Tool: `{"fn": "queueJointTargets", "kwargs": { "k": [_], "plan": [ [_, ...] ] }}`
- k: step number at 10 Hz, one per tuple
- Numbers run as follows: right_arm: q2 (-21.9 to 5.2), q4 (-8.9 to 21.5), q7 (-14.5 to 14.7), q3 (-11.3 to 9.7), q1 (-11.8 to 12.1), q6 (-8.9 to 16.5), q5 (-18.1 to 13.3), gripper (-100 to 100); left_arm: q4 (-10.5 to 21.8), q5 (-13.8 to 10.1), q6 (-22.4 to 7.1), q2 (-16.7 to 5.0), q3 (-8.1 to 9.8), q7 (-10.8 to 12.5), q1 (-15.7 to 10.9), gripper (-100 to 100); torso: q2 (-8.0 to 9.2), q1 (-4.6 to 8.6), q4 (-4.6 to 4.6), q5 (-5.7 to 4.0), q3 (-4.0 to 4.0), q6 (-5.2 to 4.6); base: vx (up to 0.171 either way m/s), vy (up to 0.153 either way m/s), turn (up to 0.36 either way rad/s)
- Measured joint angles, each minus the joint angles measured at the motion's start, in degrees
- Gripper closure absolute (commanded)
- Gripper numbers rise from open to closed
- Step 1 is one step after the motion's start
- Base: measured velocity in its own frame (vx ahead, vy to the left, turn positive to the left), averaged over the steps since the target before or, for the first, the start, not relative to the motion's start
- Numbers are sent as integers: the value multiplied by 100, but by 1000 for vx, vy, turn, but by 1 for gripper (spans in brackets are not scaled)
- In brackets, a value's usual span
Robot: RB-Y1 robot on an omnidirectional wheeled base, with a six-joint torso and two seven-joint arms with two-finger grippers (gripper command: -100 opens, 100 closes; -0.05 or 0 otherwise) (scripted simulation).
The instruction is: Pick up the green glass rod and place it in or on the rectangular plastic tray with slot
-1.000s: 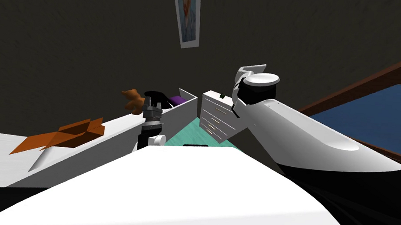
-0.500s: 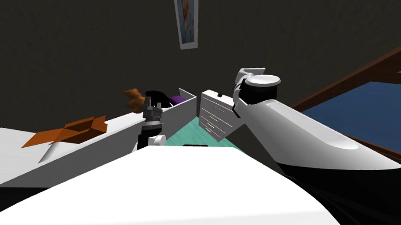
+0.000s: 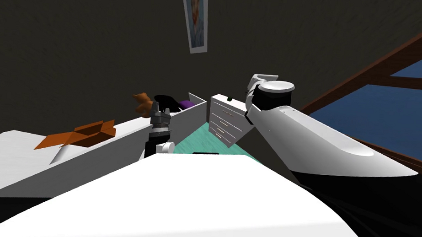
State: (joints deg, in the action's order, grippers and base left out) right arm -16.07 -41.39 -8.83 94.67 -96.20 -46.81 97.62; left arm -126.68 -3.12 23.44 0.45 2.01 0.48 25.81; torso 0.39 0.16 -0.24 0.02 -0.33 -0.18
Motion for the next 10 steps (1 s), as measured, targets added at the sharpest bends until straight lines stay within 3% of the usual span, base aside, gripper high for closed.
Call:
{"fn": "queueJointTargets", "kwargs": {
  "k": [6, 7, 10],
  "plan": [
    [-182, 224, 296, 162, 244, 812, 250, 100, 0, 0, 0, 0, 0, 0, 0, 0, -15, -3, 11, 0, 12, 0, -63, -20, 7],
    [-187, 231, 303, 167, 252, 839, 255, -100, 0, 0, 0, 0, 0, 0, 1, 0, -24, -9, 11, 3, 17, 0, -5, -2, -2],
    [-187, 230, 302, 167, 251, 837, 255, -100, 0, 0, 0, 0, 0, 0, 1, 0, -39, -15, 16, 5, 26, 1, 0, 0, 0]
  ]
}}
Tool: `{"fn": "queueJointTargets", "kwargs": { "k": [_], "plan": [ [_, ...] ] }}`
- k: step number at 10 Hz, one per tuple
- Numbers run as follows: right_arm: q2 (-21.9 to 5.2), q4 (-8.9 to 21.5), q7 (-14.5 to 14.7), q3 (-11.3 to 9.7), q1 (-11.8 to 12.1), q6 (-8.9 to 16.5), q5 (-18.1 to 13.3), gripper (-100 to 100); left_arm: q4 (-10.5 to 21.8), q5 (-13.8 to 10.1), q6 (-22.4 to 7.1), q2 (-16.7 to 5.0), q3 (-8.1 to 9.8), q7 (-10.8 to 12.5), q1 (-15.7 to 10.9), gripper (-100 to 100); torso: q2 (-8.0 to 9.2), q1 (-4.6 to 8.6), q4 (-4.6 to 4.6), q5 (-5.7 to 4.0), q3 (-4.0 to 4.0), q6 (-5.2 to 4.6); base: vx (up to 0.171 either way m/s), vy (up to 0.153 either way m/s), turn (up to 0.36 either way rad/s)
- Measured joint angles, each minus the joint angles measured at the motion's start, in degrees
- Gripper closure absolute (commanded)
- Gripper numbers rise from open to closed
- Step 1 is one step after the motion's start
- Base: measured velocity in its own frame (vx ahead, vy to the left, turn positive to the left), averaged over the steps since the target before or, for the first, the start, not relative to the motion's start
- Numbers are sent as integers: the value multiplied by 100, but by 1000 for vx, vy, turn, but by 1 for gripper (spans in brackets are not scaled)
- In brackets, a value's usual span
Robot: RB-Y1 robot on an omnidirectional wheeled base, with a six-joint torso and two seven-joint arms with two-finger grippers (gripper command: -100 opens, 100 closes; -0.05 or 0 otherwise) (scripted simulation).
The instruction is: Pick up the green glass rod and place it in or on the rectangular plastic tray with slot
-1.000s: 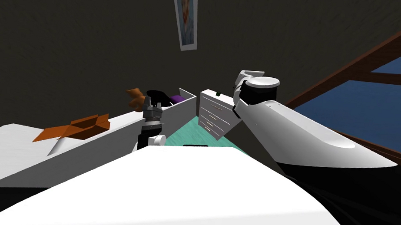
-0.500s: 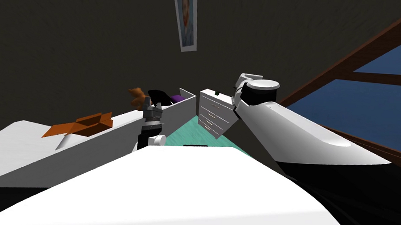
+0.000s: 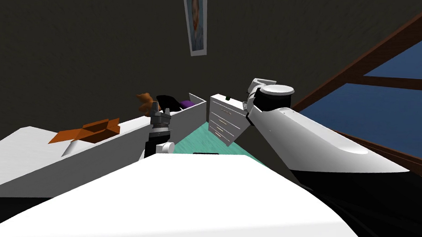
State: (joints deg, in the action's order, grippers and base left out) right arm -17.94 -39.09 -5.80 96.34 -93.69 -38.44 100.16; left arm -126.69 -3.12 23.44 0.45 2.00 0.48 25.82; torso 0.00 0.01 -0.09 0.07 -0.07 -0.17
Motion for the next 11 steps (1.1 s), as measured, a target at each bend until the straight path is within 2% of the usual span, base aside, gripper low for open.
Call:
{"fn": "queueJointTargets", "kwargs": {
  "k": [1, 2, 3, 5, 6, 7, 8, 9, 10, 11],
  "plan": [
    [0, 0, 0, 0, 0, 0, 0, -100, 0, 0, 0, 0, 0, 0, 0, 0, -1, 0, 0, 0, 1, 0, 0, 0, 0],
    [0, 0, 0, 0, 0, 0, 0, 0, 0, 0, 0, 0, 0, 0, 0, 0, -1, 0, 0, 0, 1, 0, 0, 0, 0],
    [0, 0, 0, 0, 0, 0, 0, -100, 0, 0, 0, 0, 0, 0, 0, 0, -2, 0, 0, 0, 1, 0, 13, 81, 345],
    [-49, -355, 262, -207, 262, 68, -127, -100, 0, 0, 0, 1, -1, 0, 0, 0, -15, -36, 7, 8, 11, 11, 9, 65, 115],
    [-218, -147, 93, -400, 442, 73, -333, -100, 0, 0, 0, 0, 0, 0, 0, 0, -15, -20, 7, 4, 11, 6, 1, 10, -24],
    [-265, -180, 39, -546, 605, 82, -466, -100, 0, 0, 0, 0, 0, 0, 0, 0, -12, -6, 6, 0, 10, 6, 0, 0, 0],
    [-503, 53, -37, -735, 779, 74, -662, -100, 0, 0, 0, 0, 0, 0, 0, 0, -11, 4, 6, -2, 8, 4, -1, -10, 4],
    [-571, -235, 233, -773, 906, 134, -655, -100, 0, 0, 0, 0, 0, 0, 0, 0, -9, 7, 4, -3, 7, 3, -1, -8, -7],
    [-674, -271, 317, -868, 975, 167, -724, -100, 0, 0, 0, 0, 0, 0, 0, 0, -9, 5, 4, -2, 7, 6, 0, 0, 0],
    [-944, 112, 20, -1094, 1012, 121, -973, -100, 0, 0, 0, 0, 0, 0, 0, 0, -9, 3, 4, -1, 7, 6, 0, 0, 0]
  ]
}}
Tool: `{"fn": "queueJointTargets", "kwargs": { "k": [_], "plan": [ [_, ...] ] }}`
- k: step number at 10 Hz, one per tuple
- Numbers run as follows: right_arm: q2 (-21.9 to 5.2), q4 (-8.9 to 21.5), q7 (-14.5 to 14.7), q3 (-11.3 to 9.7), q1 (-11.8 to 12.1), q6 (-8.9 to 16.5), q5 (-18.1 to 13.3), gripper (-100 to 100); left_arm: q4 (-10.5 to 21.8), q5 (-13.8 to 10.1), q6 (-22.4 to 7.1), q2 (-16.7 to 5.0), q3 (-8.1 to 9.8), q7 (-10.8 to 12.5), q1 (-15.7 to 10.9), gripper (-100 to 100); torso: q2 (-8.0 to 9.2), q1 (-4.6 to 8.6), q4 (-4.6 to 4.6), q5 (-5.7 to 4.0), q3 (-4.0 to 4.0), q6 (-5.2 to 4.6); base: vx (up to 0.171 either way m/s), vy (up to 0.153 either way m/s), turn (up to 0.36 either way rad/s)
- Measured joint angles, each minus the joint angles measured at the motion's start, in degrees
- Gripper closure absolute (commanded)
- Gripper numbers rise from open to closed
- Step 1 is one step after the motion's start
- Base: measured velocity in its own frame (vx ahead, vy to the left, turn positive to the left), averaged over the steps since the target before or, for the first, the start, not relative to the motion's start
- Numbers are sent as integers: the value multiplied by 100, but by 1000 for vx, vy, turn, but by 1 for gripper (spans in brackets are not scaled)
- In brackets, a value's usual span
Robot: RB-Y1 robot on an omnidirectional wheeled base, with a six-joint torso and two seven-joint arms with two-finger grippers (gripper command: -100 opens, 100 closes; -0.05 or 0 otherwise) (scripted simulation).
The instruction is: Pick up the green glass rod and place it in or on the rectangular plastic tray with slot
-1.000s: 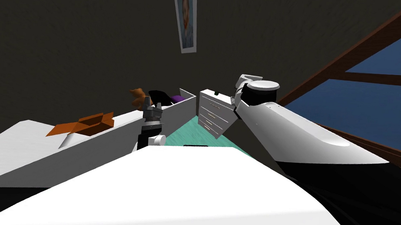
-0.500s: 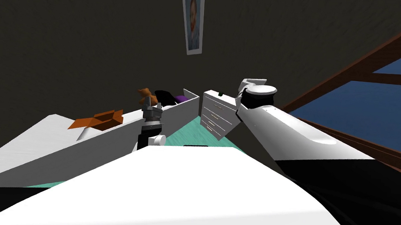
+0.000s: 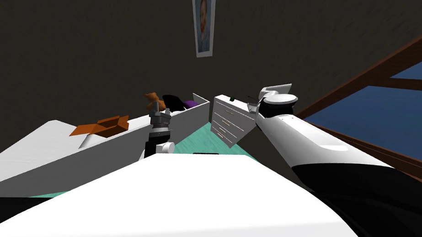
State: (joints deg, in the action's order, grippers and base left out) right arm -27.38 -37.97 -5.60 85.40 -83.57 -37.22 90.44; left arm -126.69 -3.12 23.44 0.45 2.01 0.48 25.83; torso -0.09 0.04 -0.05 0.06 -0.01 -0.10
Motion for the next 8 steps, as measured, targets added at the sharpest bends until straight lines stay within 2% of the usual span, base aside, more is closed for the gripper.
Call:
{"fn": "queueJointTargets", "kwargs": {
  "k": [2, 3, 4, 5, 6, 7, 8],
  "plan": [
    [24, -80, -32, -124, -27, -27, -306, -100, 0, 0, 0, 0, 0, 0, 0, 0, -2, -8, 1, 2, 1, 2, 54, 49, 24],
    [-182, 249, -165, -377, 211, 9, -591, -100, 0, 0, 0, 1, -1, 0, 1, 0, -32, -33, 9, 5, 19, 2, 142, 129, 12],
    [-388, 444, -358, -686, 465, 14, -908, -100, 0, 0, 0, 1, -1, 0, 1, 0, -48, -45, 13, 9, 29, 2, 88, 67, -5],
    [-613, 393, -335, -892, 662, 47, -1114, -100, -1, 0, 0, 1, 0, 0, 1, 0, -38, -28, 10, 7, 23, 0, 34, 16, -13],
    [-586, 106, -160, -1073, 691, 33, -1296, -100, 0, 0, 0, 0, 0, 0, 1, 0, -21, -18, 6, 6, 13, 4, -3, -7, 11],
    [-648, 4, 75, -1207, 699, 57, -1439, -100, 0, 0, 0, 0, 0, 0, 0, 0, -6, -8, 2, 3, 4, 2, -12, -11, 3],
    [-752, 106, 236, -1303, 713, 72, -1536, -100, 0, 0, 0, 0, 0, 0, 0, 0, 0, -3, 1, 1, 1, 2, -8, -6, -2]
  ]
}}
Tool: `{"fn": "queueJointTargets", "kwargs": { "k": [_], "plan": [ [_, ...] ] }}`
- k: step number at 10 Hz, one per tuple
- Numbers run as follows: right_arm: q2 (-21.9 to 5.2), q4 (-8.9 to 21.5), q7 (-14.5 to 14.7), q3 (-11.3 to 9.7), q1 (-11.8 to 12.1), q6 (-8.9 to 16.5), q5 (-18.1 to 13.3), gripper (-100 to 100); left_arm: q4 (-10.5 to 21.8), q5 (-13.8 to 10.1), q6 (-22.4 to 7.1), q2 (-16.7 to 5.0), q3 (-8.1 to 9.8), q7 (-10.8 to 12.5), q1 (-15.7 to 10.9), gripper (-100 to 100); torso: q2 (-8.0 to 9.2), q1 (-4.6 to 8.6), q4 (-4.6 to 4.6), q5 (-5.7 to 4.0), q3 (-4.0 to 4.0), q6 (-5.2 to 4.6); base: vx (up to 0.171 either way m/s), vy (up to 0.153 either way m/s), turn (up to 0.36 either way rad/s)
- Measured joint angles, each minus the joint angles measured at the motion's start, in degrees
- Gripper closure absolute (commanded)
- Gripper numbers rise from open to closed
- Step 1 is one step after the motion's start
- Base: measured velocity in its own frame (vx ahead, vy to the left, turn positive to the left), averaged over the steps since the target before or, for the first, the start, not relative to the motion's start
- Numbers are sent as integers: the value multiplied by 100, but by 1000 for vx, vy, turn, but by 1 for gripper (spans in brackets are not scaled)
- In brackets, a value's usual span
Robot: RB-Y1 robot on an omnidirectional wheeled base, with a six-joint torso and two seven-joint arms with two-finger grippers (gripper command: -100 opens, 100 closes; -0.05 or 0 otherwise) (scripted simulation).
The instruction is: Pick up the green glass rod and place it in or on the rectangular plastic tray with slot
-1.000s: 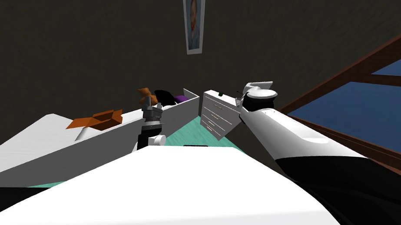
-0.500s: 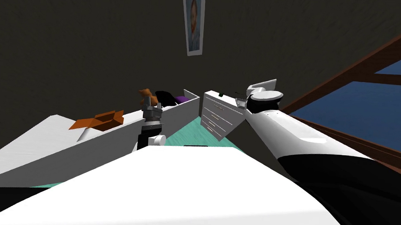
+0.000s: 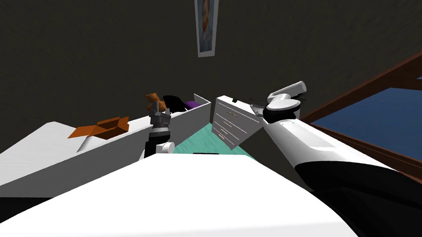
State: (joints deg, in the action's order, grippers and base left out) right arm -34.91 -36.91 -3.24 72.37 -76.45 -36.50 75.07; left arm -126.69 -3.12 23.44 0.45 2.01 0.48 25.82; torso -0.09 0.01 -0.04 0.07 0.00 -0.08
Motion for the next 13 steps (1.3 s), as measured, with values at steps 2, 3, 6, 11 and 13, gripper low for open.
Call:
{"fn": "queueJointTargets", "kwargs": {
  "k": [2, 3, 6, 11, 13],
  "plan": [
    [-253, 246, 197, -225, 150, 23, -218, -100, 0, 0, 0, 1, -1, 0, 1, 0, -36, -30, 7, 5, 19, 0, 142, 112, 32],
    [-808, 953, -107, -650, 298, -60, -586, -100, 0, 0, 0, 1, -1, 0, 2, 0, -50, -39, 11, 8, 29, -1, 73, 69, -21],
    [-789, 511, 295, -1158, 718, 88, -1118, -100, 0, 0, 0, 0, 0, 0, 0, 0, -6, -7, 2, 3, 4, 2, -1, 2, 7],
    [-1289, 710, 674, -1731, 1093, 91, -1721, -100, 0, 0, 0, 1, -1, 0, 2, 0, -42, -51, 10, 12, 24, 2, 65, 66, 8],
    [-1285, -6, 1225, -1809, 1556, 311, -1914, -100, 0, 0, 0, 0, 0, 0, 1, 0, -24, -11, 7, 5, 15, 4, 23, -12, 4]
  ]
}}
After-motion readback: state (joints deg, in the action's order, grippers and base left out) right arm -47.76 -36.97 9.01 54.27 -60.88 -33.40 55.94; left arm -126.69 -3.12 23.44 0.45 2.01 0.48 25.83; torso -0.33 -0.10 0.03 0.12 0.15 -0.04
